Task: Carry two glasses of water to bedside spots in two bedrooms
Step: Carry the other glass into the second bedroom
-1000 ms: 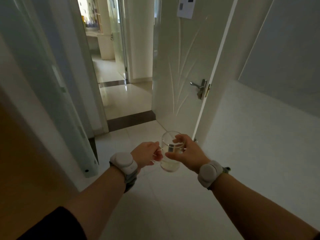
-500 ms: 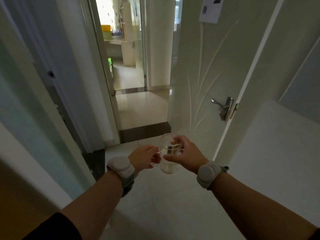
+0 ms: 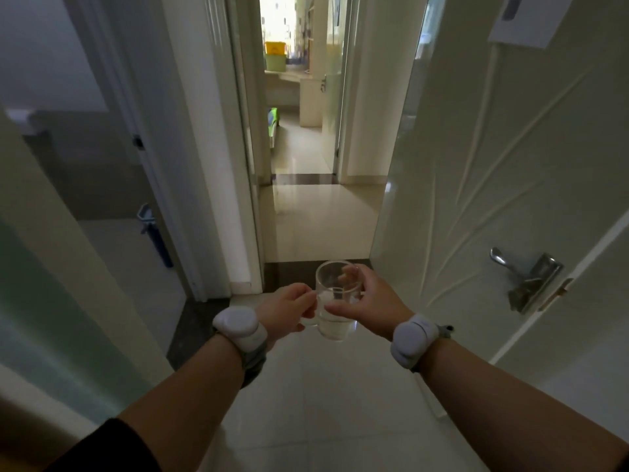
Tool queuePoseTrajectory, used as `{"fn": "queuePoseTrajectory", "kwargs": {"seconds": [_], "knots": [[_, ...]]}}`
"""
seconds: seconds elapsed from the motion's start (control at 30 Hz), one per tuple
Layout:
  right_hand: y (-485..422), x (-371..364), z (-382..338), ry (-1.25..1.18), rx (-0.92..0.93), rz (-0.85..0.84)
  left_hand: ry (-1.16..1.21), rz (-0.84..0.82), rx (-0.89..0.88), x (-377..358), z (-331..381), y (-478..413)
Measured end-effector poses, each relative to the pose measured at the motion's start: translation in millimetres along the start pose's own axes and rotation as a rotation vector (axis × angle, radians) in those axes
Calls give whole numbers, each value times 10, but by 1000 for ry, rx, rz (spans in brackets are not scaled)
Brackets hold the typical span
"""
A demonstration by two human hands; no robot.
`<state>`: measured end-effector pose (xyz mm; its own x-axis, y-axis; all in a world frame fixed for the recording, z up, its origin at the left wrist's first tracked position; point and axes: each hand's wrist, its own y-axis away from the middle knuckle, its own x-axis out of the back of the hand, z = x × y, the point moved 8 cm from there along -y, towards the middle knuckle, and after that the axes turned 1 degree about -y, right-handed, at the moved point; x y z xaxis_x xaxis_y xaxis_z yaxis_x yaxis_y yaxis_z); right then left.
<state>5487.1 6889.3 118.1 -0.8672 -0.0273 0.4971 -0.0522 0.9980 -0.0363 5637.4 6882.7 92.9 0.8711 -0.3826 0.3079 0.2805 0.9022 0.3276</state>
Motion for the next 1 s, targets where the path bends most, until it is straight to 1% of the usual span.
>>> {"fn": "queuePoseTrajectory", "kwargs": {"seconds": [0.1,0.2,0.33,0.5,0.6,0.73,0.77,1.0], "knots": [[-548,-24,107,10,3,16,21,8,-18,194,55,-506],[-1115,-20,170,9,-19,27,46,-19,2,412,131,-1050],[-1765,34,207,13,-42,50,26,-34,-37,651,336,-1683],[-2451,151,294,5,-58,60,40,-44,-34,842,512,-2368],[-2971,274,439,-12,-79,47,51,-53,-25,899,661,-2897],[-3635,506,640,-9,-68,22,20,12,-12,928,894,-3581],[-3699,526,648,3,-60,19,18,22,-6,939,914,-3632],[-4944,1013,812,10,-5,-105,73,85,55,984,1426,-4756]]}}
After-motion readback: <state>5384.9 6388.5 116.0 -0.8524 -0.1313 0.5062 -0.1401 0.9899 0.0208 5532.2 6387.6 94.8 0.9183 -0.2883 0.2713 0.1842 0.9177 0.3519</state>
